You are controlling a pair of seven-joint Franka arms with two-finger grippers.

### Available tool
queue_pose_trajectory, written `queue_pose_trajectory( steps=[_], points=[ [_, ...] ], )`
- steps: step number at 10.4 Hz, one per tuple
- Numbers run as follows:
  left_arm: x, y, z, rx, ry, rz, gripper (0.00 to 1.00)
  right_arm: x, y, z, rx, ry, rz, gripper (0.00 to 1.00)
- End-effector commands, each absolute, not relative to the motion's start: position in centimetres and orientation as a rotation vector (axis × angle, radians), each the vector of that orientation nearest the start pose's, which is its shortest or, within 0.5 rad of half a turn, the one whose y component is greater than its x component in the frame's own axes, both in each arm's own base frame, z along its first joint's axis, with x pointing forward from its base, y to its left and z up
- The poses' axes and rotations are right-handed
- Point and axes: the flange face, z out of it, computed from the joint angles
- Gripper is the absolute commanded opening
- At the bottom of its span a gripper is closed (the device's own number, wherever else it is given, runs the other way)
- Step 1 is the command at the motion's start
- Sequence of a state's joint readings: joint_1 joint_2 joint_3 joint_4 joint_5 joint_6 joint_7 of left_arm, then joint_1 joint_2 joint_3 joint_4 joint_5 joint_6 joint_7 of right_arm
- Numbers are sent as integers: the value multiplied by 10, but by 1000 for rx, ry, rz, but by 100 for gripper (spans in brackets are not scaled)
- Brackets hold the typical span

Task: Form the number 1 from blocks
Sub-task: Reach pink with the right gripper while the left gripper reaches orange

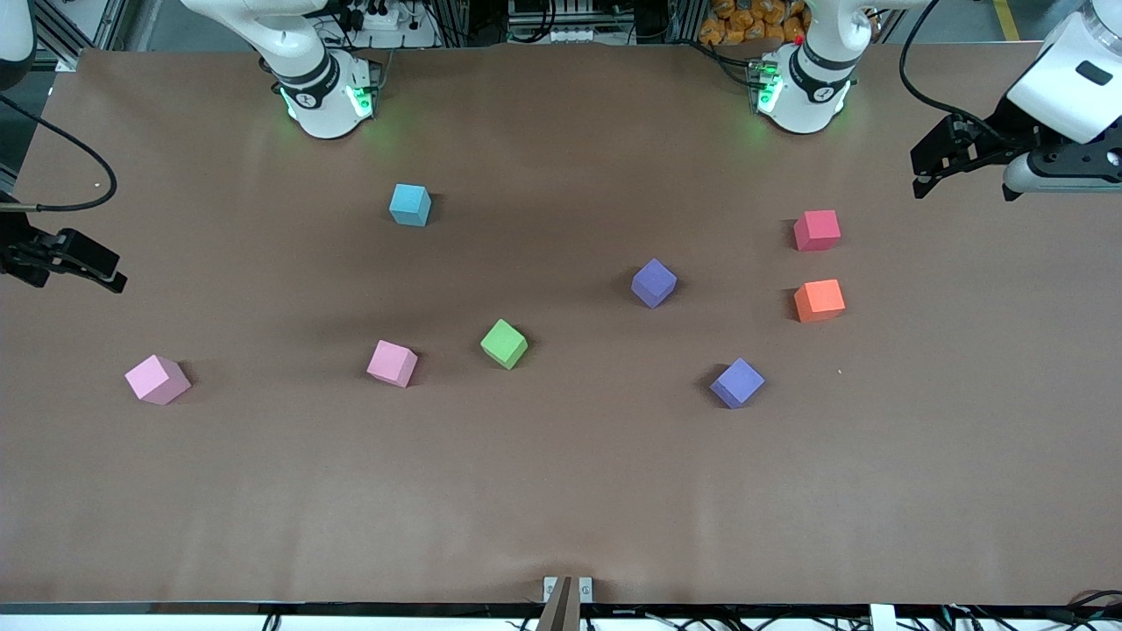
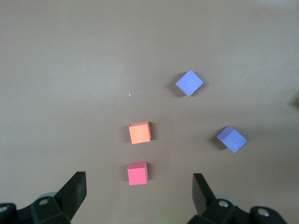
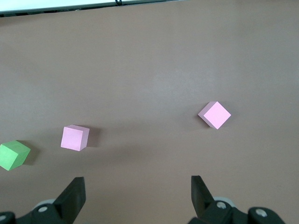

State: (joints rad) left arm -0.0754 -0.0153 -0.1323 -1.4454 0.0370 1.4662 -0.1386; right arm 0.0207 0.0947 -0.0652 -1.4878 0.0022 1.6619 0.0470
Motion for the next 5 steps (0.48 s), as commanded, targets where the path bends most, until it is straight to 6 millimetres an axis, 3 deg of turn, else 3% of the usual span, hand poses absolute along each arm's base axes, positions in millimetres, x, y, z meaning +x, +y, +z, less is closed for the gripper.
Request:
queue_pose_trajectory(
  steps=[1,3,5],
  points=[
    [523,-104,687,-3093,132,-59,100,589,-26,621,-3157,127,-119,100],
    [526,-108,681,-3091,120,-44,100,589,-26,622,-3157,124,-121,100],
    [538,-109,657,-3087,117,26,100,589,-26,622,-3157,127,-121,100]
  ],
)
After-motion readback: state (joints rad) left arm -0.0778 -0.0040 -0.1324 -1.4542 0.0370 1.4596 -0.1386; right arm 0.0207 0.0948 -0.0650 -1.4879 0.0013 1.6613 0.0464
